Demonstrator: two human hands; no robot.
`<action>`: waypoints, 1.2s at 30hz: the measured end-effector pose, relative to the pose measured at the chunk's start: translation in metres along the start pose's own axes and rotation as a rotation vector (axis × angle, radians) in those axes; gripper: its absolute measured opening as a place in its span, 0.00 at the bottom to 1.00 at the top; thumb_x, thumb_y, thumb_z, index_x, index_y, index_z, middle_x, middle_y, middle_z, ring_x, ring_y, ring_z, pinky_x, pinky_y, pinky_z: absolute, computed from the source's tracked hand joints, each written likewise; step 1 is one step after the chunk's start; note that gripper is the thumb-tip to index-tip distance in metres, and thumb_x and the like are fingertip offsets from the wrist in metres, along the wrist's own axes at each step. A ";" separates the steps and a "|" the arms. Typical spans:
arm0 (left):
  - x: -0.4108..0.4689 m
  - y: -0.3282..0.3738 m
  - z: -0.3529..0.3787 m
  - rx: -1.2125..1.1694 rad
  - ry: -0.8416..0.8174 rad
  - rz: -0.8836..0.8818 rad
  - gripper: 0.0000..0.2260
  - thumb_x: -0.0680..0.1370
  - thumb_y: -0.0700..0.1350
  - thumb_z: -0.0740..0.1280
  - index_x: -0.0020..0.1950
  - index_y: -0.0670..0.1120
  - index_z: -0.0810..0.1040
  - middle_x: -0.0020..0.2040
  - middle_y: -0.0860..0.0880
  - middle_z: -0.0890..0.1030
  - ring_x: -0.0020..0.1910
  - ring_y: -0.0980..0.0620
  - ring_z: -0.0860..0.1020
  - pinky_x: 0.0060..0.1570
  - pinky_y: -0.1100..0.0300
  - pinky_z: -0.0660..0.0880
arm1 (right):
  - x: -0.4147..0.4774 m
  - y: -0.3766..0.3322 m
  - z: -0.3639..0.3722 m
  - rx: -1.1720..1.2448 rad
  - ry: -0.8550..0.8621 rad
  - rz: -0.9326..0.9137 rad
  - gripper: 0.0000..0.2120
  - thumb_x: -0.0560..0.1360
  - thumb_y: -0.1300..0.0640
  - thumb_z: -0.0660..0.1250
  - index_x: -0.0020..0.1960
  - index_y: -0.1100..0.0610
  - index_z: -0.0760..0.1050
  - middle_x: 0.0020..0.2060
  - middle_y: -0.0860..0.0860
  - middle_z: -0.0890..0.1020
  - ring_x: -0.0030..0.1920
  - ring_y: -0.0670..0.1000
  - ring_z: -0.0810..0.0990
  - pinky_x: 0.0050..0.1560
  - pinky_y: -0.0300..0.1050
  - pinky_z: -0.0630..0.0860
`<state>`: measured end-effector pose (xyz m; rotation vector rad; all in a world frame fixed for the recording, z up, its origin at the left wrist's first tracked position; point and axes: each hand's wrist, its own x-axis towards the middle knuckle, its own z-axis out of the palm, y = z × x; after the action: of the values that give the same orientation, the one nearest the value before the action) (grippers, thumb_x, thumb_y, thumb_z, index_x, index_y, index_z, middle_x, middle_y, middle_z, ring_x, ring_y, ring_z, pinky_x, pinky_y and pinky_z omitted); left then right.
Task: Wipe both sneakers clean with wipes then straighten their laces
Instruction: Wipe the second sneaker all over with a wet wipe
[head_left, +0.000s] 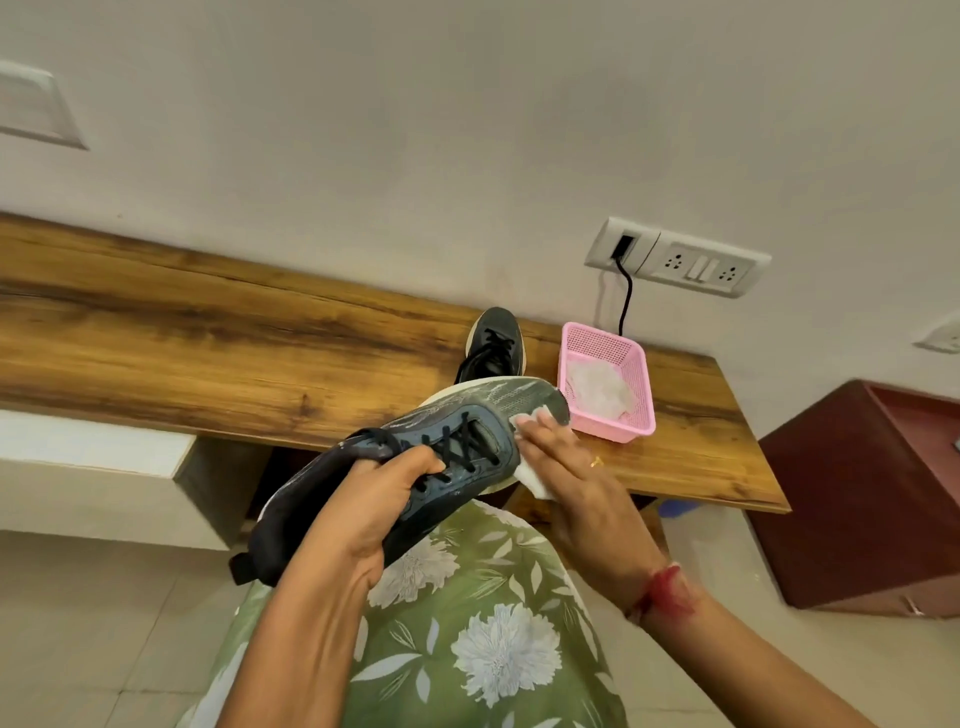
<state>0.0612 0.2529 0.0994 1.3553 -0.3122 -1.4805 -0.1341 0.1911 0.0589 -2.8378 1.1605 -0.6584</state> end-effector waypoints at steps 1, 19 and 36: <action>0.001 0.000 -0.001 0.001 0.005 0.003 0.03 0.74 0.36 0.66 0.42 0.42 0.78 0.27 0.46 0.81 0.26 0.51 0.79 0.31 0.60 0.74 | 0.001 0.005 -0.003 -0.023 -0.007 -0.028 0.26 0.69 0.72 0.62 0.67 0.60 0.69 0.69 0.54 0.69 0.72 0.51 0.60 0.72 0.51 0.58; 0.008 -0.004 -0.001 -0.057 -0.014 -0.046 0.03 0.74 0.36 0.66 0.46 0.40 0.78 0.32 0.41 0.82 0.30 0.46 0.79 0.31 0.59 0.76 | 0.004 -0.005 -0.002 0.189 -0.044 0.188 0.26 0.72 0.64 0.57 0.68 0.49 0.69 0.76 0.51 0.50 0.75 0.50 0.48 0.71 0.60 0.57; 0.006 -0.011 0.006 -0.079 -0.033 -0.101 0.03 0.74 0.33 0.66 0.44 0.39 0.79 0.27 0.43 0.81 0.23 0.50 0.79 0.22 0.63 0.74 | 0.036 0.016 -0.046 0.245 0.434 0.350 0.20 0.67 0.74 0.67 0.53 0.53 0.80 0.51 0.52 0.80 0.50 0.45 0.78 0.48 0.34 0.75</action>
<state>0.0517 0.2500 0.0901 1.3011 -0.2064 -1.5835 -0.1387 0.1623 0.1118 -2.2711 1.4574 -1.3179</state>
